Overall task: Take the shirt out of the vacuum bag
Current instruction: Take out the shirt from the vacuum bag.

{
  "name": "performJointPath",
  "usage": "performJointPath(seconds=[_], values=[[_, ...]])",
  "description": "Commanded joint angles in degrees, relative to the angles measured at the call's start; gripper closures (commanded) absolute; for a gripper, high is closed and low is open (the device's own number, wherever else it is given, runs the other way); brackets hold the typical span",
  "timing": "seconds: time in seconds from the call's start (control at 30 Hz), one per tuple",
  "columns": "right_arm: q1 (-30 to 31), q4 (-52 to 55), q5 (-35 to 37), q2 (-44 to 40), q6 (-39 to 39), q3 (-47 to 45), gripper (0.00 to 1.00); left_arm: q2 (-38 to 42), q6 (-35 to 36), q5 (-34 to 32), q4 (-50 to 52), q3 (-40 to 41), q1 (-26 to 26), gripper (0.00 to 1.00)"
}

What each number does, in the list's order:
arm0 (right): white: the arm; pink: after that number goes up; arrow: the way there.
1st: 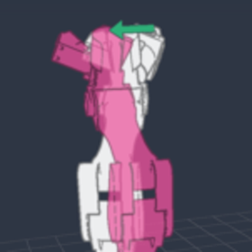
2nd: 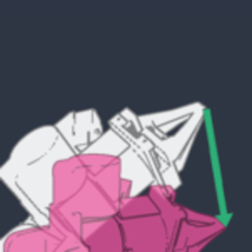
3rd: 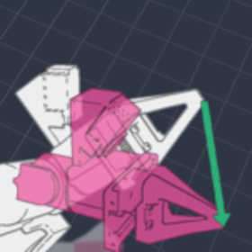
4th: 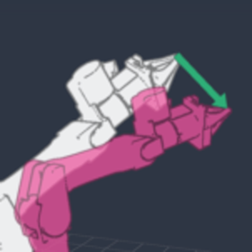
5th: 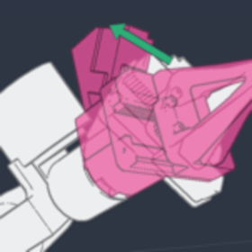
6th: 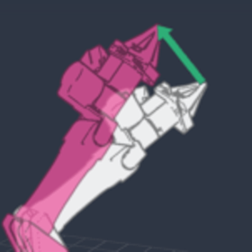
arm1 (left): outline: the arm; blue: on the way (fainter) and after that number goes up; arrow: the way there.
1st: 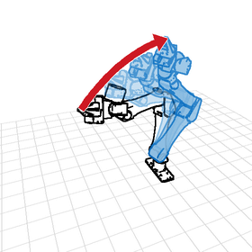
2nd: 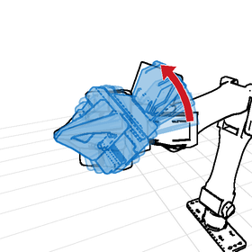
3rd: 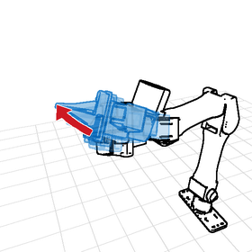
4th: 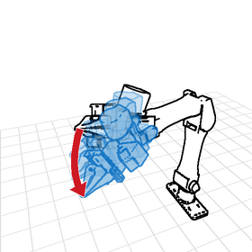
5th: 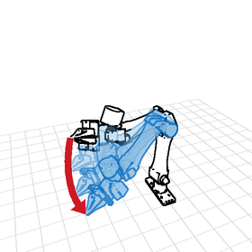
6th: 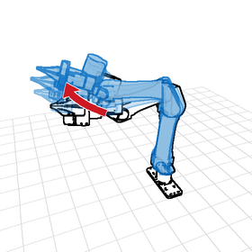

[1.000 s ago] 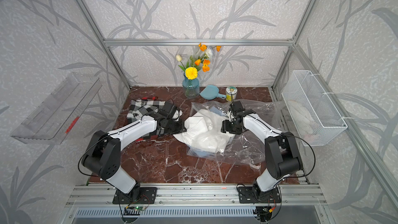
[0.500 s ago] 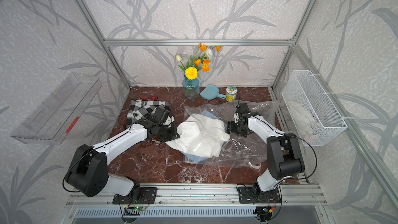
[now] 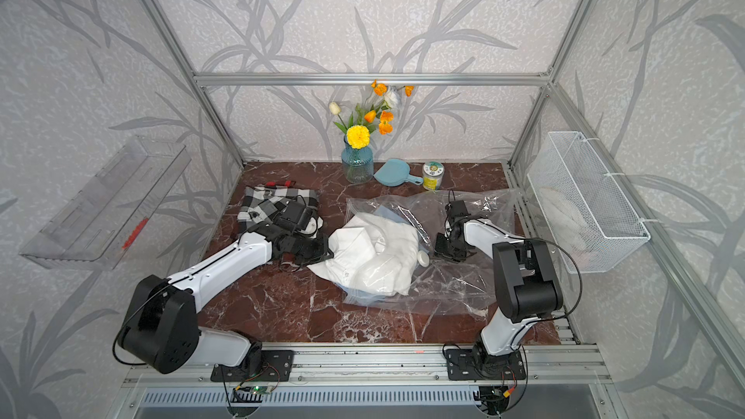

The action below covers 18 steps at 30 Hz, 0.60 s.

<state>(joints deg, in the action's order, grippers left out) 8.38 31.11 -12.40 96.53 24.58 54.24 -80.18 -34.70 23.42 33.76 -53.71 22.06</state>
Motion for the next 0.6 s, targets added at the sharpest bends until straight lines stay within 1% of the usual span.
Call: performJointPath(seconds=[0.0, 0.07, 0.3, 0.37, 0.57], values=[[-0.38, 0.43, 2.19, 0.94, 0.72, -0.20, 0.59, 3.34, 0.02, 0.66, 3.29, -1.52, -0.90, 0.96], [-0.41, 0.30, 2.25, 2.92, 0.90, -0.10, 0.59, 4.04, 0.29, 0.68, 4.40, -1.82, -1.28, 0.96], [-0.52, 0.35, 2.81, 2.97, 0.83, 0.03, 0.60, 7.13, 2.21, 0.91, 9.11, -1.92, -4.04, 0.96], [-0.65, 0.50, 2.82, 2.79, 0.72, 0.16, 0.60, 7.56, 3.68, 1.28, 11.15, -2.22, -4.72, 0.96], [-1.00, 1.03, 2.84, 2.69, 0.34, 0.87, 0.60, 9.15, 7.48, -0.74, 18.33, -2.24, -6.33, 0.96]])
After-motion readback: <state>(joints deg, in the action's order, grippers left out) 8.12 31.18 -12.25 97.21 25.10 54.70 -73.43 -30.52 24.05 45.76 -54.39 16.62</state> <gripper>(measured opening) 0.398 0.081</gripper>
